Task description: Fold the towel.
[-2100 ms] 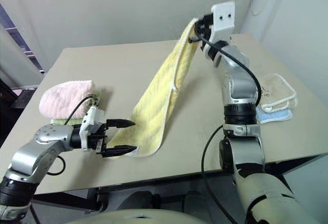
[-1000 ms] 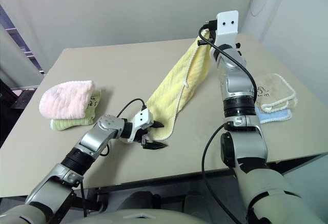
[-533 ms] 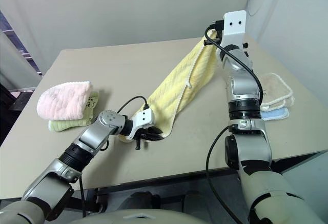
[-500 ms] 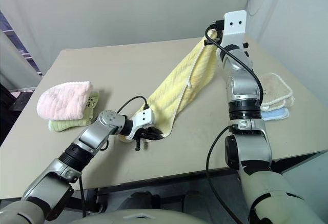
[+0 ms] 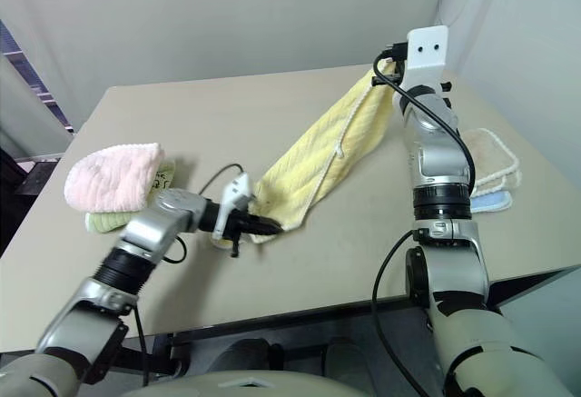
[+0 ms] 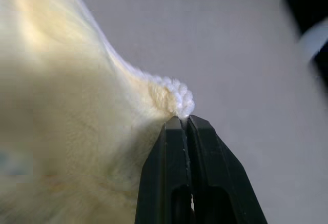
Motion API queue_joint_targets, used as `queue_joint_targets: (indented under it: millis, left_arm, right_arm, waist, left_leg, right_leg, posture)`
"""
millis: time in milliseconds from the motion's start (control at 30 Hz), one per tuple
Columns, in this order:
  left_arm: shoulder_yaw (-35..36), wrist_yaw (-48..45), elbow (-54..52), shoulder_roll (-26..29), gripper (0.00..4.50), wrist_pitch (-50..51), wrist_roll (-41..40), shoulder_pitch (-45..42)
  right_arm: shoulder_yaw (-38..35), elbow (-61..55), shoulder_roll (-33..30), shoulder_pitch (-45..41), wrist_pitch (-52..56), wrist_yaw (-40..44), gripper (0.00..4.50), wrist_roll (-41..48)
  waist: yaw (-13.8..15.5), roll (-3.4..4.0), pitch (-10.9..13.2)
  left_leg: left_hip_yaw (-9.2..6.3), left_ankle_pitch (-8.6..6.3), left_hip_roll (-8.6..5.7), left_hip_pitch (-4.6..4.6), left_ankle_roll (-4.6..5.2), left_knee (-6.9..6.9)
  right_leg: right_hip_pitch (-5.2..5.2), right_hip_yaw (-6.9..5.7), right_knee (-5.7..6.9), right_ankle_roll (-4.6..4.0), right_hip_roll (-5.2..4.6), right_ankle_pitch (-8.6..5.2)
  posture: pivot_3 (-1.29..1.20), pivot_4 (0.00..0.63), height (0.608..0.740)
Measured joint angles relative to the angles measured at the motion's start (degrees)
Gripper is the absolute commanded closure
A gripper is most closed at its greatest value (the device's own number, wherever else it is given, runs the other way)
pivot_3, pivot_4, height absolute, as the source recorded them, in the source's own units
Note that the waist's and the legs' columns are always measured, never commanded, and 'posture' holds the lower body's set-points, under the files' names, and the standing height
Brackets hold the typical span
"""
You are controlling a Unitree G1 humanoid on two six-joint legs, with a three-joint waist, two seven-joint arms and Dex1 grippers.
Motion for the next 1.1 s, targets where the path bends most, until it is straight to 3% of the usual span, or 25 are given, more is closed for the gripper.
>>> queue_joint_targets:
  millis: [133, 267, 533, 700, 933, 1100]
  left_arm:
    - [10.2, 0.0, 1.8, 3.4, 4.47, 4.6, -7.3, -6.1]
    - [16.4, 5.4, 13.9, 3.1, 4.47, 1.5, -7.9, -14.5]
    - [20.3, 18.9, 43.8, -4.7, 4.47, -18.2, -2.1, -27.7]
    - [23.7, 27.6, 59.7, -7.1, 4.47, -29.2, -0.3, -36.4]
    - [27.3, 36.7, 65.6, -6.2, 4.47, -39.7, 2.0, -41.7]
    - [27.5, 32.3, 65.8, -4.0, 4.47, -43.7, 3.9, -39.5]
  right_arm:
    - [-1.0, 0.0, -1.9, 1.1, 0.1, -0.1, 4.50, 0.0]
    - [-1.8, -0.2, -4.9, 2.6, 0.0, 0.3, 4.50, 0.0]
    - [-3.3, 5.9, -10.4, 4.0, -3.0, 1.3, 4.50, -0.4]
    - [-2.5, 20.1, -10.7, -1.9, -9.6, 1.3, 4.50, -2.2]
    - [-1.4, 33.5, -10.7, -12.7, -22.3, 2.0, 4.50, -3.4]
    - [-0.2, 29.7, -10.6, -8.1, -24.9, 7.1, 4.50, -3.3]
  waist:
    - [0.3, 0.00, 0.0]
    - [0.7, -0.03, 0.0]
    - [0.4, -0.19, 0.1]
    - [0.0, -0.26, 0.1]
    - [0.2, -0.32, 0.2]
    - [0.3, -0.39, 0.1]
  left_leg:
    - [-0.02, 0.03, -0.02, -0.14, -0.02, 0.04]
    - [-0.03, 0.03, -0.10, -0.10, -0.01, 0.09]
    - [-0.01, 0.04, -0.11, -0.15, -0.01, 0.11]
    - [0.03, 0.07, -0.09, -0.32, -0.05, 0.07]
    - [0.02, 0.08, -0.10, -0.57, -0.07, 0.03]
    - [0.01, 0.08, -0.12, -0.57, -0.06, 0.09]
  right_leg:
    - [-0.10, -0.02, 0.01, 0.08, 0.01, 0.04]
    - [-0.04, -0.05, -0.08, 0.15, -0.04, 0.08]
    - [-0.02, -0.03, -0.04, 0.29, -0.05, 0.16]
    - [-0.28, 0.00, 0.04, 0.36, -0.01, 0.20]
    - [-0.54, 0.00, 0.02, 0.47, -0.02, 0.27]
    - [-0.48, -0.01, 0.04, 0.49, -0.02, 0.28]
  posture:
    - [0.00, 0.000, 0.740]
    - [0.00, 0.000, 0.740]
    - [0.00, 0.000, 0.740]
    - [0.00, 0.000, 0.740]
    - [0.00, 0.000, 0.740]
    - [0.00, 0.000, 0.740]
